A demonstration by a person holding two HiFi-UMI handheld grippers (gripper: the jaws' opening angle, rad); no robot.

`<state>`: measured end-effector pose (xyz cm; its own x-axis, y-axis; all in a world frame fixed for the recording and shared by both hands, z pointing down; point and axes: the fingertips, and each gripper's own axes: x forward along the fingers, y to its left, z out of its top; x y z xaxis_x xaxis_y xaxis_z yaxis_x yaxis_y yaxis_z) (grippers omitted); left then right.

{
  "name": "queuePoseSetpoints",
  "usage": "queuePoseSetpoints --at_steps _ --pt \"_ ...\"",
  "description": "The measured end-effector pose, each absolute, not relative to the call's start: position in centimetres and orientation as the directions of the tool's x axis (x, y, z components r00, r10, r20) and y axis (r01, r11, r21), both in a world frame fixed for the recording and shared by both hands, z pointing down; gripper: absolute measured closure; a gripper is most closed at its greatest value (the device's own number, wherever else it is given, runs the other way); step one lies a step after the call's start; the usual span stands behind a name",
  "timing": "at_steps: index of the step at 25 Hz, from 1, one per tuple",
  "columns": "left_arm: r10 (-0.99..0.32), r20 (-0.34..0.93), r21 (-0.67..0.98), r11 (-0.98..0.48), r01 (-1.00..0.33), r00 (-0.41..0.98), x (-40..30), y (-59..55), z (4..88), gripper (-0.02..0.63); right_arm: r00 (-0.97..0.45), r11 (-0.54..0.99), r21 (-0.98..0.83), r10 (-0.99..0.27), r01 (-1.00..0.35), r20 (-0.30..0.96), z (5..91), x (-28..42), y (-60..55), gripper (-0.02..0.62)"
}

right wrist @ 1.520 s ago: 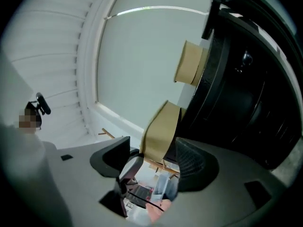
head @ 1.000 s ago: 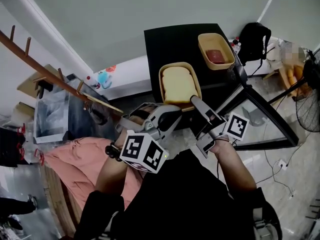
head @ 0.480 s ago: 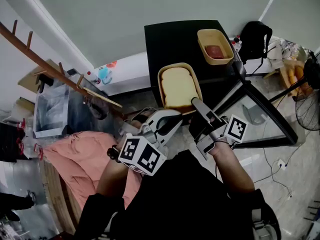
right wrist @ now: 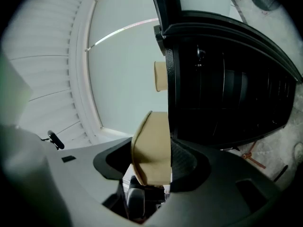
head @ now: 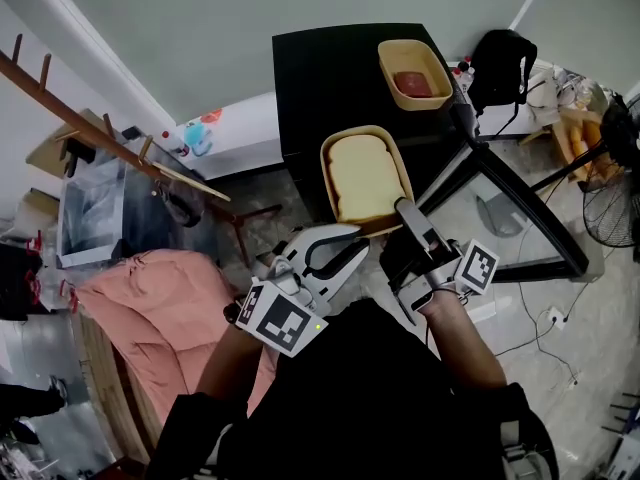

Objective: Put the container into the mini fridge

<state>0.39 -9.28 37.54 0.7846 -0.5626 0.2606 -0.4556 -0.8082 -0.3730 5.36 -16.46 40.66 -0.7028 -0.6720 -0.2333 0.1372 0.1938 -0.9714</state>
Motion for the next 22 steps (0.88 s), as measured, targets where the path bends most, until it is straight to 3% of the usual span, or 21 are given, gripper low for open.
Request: queuePoseSetpoints --at_steps 16,22 --pt "-0.591 0.231 -0.174 -0.807 -0.564 0.773 1.7 -7.6 43.6 0.534 -0.683 0.082 -0.983 -0.709 0.167 -0.175 48.0 7.4 -14.2 0.362" --pt "-0.637 0.272 -0.180 -0.770 -0.613 0.721 0.4 -9.8 46.5 0.534 -0.662 0.059 -0.985 -0.734 0.160 -0.152 51.3 6.6 -16.1 0.362"
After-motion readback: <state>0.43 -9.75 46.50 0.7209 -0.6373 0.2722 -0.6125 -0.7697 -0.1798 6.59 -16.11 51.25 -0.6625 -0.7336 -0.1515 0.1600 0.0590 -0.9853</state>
